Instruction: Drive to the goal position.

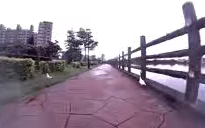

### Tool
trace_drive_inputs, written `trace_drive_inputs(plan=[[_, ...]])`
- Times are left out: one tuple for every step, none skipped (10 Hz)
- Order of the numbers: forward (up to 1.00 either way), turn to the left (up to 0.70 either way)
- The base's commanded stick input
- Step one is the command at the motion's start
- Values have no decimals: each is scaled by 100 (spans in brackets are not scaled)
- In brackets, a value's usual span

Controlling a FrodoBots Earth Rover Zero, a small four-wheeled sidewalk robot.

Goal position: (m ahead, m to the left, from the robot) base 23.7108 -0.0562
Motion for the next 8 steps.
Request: trace_drive_inputs(plan=[[100,-1],[100,-1],[100,-1],[100,-1],[100,-1],[100,-1],[100,-1],[100,-1]])
